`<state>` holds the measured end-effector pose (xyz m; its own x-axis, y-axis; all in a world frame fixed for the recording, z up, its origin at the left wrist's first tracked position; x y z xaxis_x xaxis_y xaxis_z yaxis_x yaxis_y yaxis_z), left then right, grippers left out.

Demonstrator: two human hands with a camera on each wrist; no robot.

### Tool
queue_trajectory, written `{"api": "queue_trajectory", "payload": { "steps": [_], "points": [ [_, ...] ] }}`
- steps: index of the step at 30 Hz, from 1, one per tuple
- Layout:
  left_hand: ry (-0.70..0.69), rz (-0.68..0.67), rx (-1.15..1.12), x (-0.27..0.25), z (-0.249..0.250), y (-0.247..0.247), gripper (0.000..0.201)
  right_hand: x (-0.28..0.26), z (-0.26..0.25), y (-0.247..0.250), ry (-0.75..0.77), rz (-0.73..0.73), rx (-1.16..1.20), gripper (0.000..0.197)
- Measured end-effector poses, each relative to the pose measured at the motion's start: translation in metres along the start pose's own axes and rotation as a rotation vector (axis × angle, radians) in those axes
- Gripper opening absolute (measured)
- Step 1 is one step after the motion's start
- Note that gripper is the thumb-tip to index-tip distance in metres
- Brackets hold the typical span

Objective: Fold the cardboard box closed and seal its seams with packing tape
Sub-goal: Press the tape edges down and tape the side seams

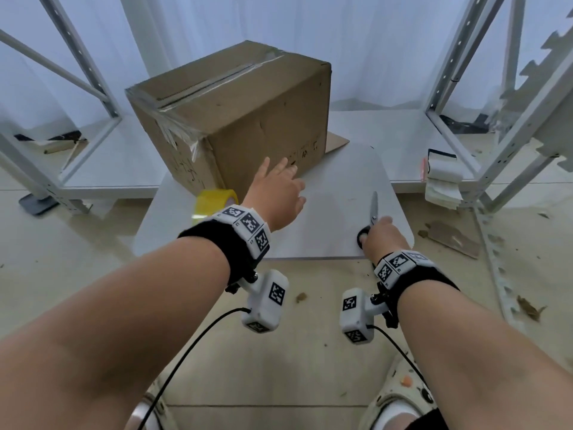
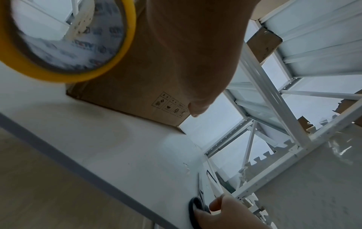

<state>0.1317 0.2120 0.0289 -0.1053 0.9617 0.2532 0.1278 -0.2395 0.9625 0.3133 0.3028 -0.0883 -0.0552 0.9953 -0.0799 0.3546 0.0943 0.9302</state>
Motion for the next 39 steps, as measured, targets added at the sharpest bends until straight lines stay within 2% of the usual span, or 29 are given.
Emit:
{"api": "queue_trajectory", "payload": {
  "steps": [2, 5, 8, 11, 13, 16, 18, 20, 24, 28, 30, 33, 36, 38, 39],
  "points": [
    [-0.032, 0.019, 0.015, -0.004, -0.002, 0.005, 0.041, -0.005, -0.007, 0.002, -0.017, -0.005, 0.044, 0.034],
    [-0.099, 0.051, 0.046, -0.011, -0.005, 0.015, 0.039, -0.01, -0.031, 0.013, 0.046, 0.015, 0.112, 0.041],
    [-0.133, 0.098, 0.053, -0.02, -0.012, 0.031, 0.037, -0.014, -0.065, 0.033, 0.067, 0.07, 0.368, 0.048],
    [-0.089, 0.245, 0.058, -0.028, -0.031, 0.064, 0.036, -0.026, -0.107, 0.055, 0.095, 0.1, 0.736, 0.064],
    [0.025, 0.324, 0.064, -0.031, -0.057, 0.086, 0.041, -0.038, -0.139, 0.071, 0.172, 0.133, 0.884, 0.061],
    [0.25, 0.301, 0.04, -0.028, -0.1, 0.099, 0.057, -0.054, -0.187, 0.095, 0.356, 0.174, 0.872, 0.044],
    [0.322, 0.248, 0.06, -0.017, -0.115, 0.098, 0.065, -0.057, -0.206, 0.108, 0.42, 0.204, 0.835, 0.03],
    [0.314, 0.21, 0.106, 0.001, -0.119, 0.096, 0.069, -0.056, -0.217, 0.121, 0.458, 0.24, 0.807, 0.025],
    [0.312, 0.111, 0.166, 0.023, -0.125, 0.081, 0.065, -0.046, -0.222, 0.131, 0.506, 0.245, 0.732, 0.032],
    [0.257, 0.145, 0.107, 0.022, -0.129, 0.079, 0.055, -0.04, -0.224, 0.12, 0.539, 0.205, 0.707, 0.033],
    [0.198, 0.151, 0.093, 0.017, -0.131, 0.084, 0.054, -0.043, -0.229, 0.118, 0.53, 0.171, 0.789, 0.036],
    [0.161, 0.116, 0.012, 0.001, -0.148, 0.088, 0.055, -0.058, -0.245, 0.117, 0.561, 0.07, 0.927, 0.036],
    [0.143, 0.097, -0.001, -0.014, -0.159, 0.086, 0.055, -0.076, -0.262, 0.101, 0.654, -0.098, 0.938, 0.039],
    [0.185, 0.13, -0.031, -0.026, -0.163, 0.085, 0.054, -0.085, -0.268, 0.088, 0.704, -0.174, 0.87, 0.039],
    [0.253, 0.188, -0.089, -0.035, -0.167, 0.089, 0.055, -0.088, -0.269, 0.084, 0.725, -0.192, 0.837, 0.038]
  ]
}}
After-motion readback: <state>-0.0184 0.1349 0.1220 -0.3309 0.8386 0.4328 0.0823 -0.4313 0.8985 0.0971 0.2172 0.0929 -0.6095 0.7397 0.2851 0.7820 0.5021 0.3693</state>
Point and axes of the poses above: each hand's wrist, its own x-axis towards the middle knuckle, its own y-axis out of the back of the hand, z = x × y, the point moved 10 cm from there along x, towards the middle knuckle, and after that the axes turned 13 degrees about z, right-handed, at the moved point
